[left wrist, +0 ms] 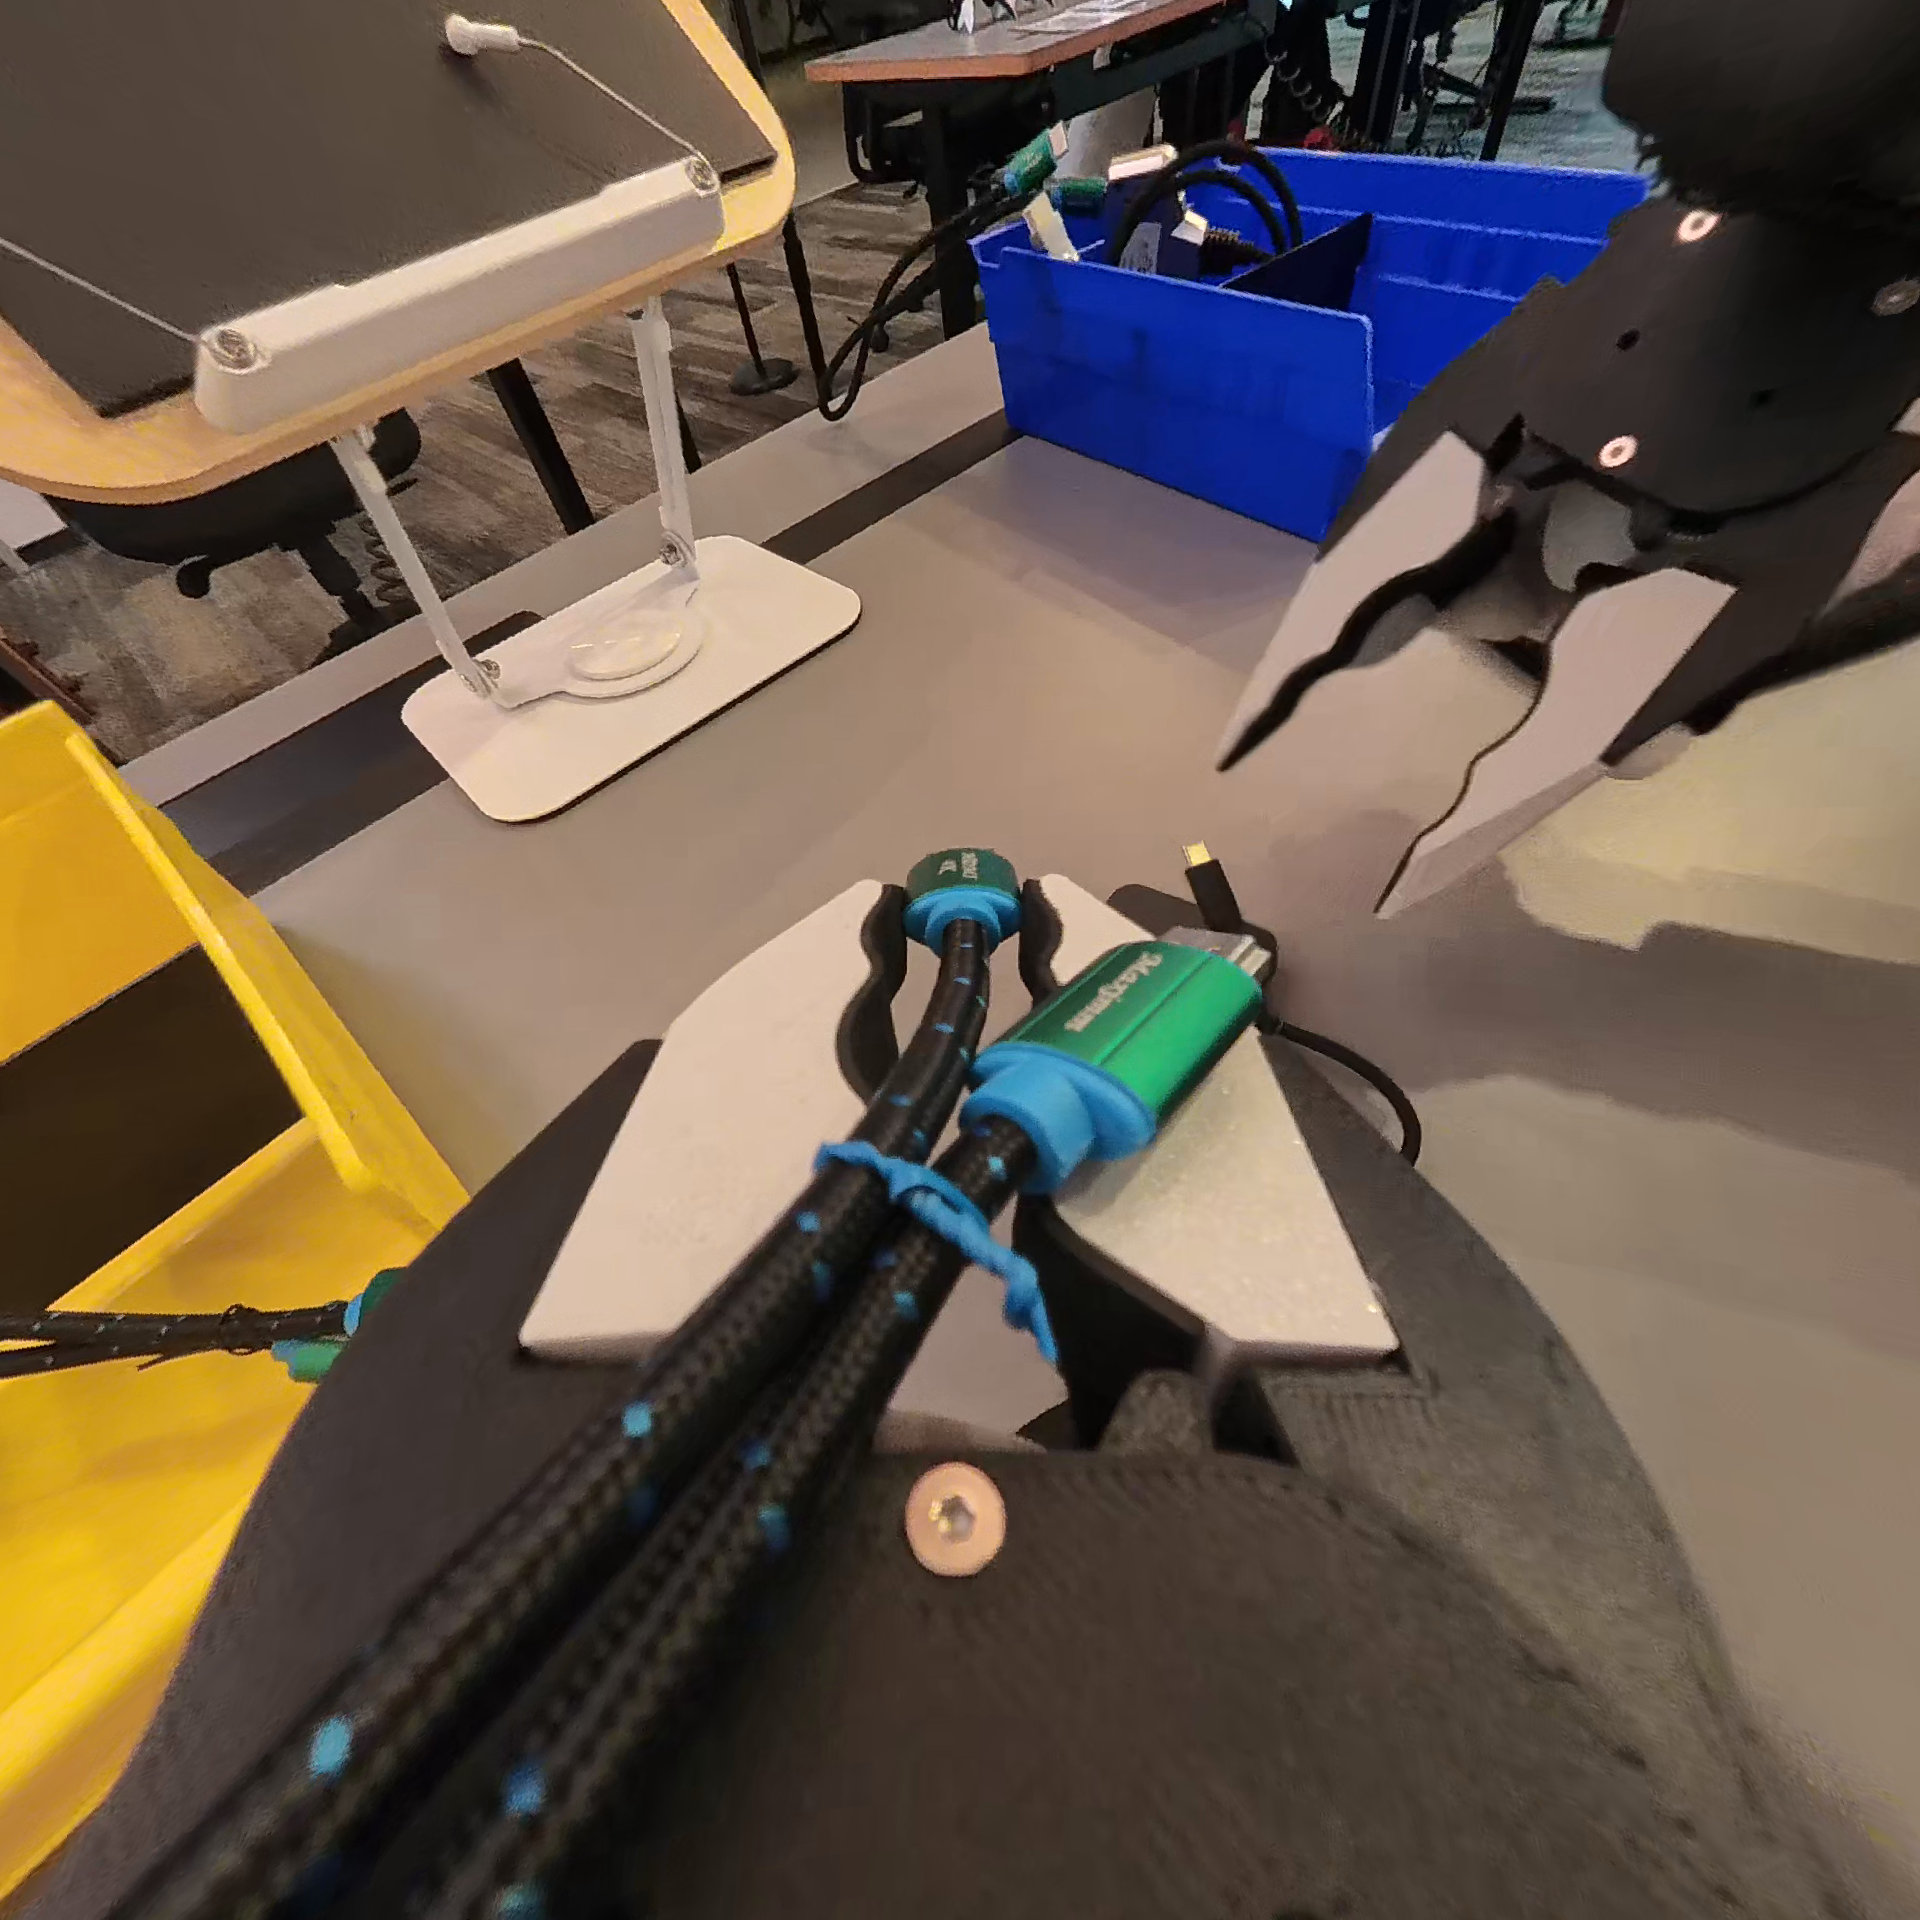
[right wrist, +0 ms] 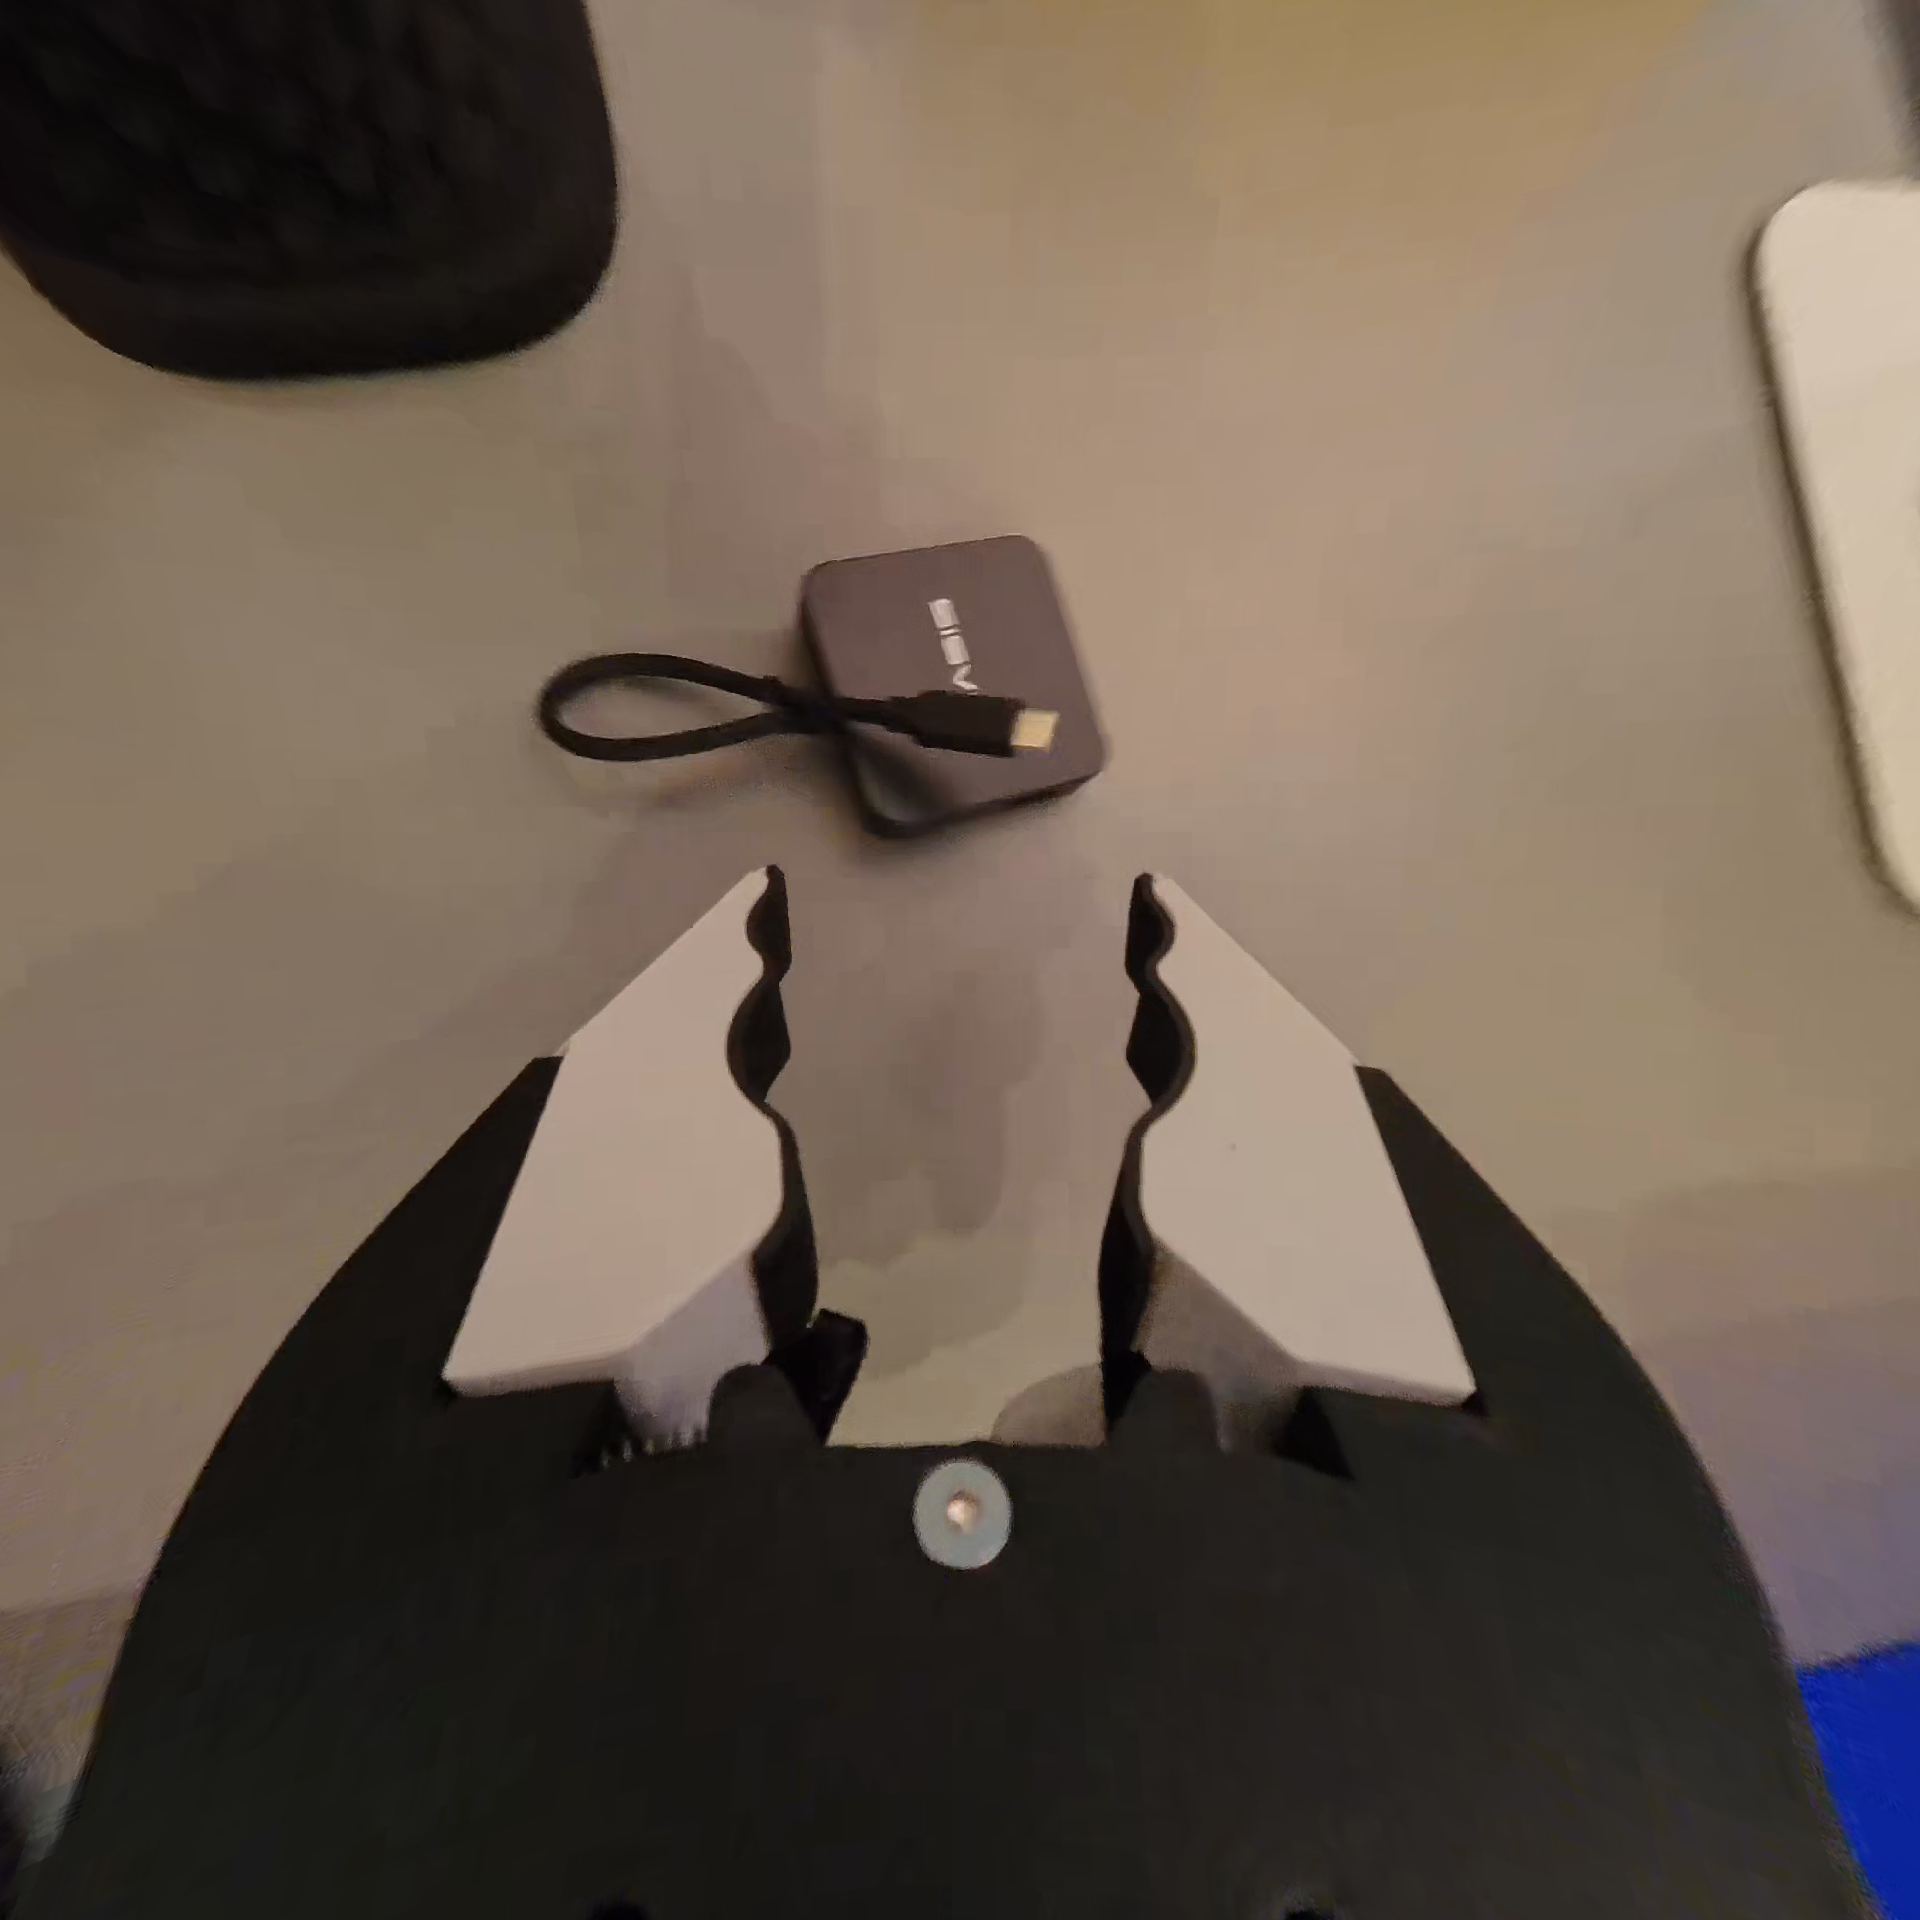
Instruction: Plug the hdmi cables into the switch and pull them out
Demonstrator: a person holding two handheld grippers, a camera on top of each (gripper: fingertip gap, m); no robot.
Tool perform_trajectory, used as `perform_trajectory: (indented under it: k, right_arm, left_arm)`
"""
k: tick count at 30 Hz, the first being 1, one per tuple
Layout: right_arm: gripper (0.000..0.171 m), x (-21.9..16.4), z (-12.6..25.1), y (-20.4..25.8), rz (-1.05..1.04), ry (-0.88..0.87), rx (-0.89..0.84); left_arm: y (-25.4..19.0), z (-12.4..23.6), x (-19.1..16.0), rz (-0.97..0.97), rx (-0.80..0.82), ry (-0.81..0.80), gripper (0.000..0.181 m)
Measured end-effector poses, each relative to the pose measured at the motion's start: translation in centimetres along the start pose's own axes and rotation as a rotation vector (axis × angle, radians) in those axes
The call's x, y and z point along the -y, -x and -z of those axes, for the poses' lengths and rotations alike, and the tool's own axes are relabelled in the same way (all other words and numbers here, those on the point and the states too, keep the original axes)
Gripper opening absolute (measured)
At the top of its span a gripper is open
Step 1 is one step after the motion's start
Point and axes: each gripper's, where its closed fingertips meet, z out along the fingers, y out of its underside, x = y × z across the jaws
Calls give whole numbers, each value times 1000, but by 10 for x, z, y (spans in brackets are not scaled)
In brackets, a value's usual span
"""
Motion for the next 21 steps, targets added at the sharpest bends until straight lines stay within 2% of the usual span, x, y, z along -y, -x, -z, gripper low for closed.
perform_trajectory:
  k: [4,8,15,16,18,21]
  right_arm:
    - [79,9,-19,-5,106,-49,56]
    - [83,-1,-42,-4,135,45,160]
    - [82,2,-54,-2,247,265,315]
    - [80,4,-58,-4,267,283,318]
    - [65,11,-62,-4,283,288,338]
    - [65,14,-63,-6,297,305,355]
  left_arm:
    - [0,0,1,10,-10,-7,21]
    - [-2,-4,-1,9,-20,1,21]
    - [-3,-14,-5,9,-46,18,21]
    - [-3,-15,-5,11,-49,18,21]
    - [-2,-15,-6,13,-50,21,21]
    - [2,-14,-9,11,-42,23,21]
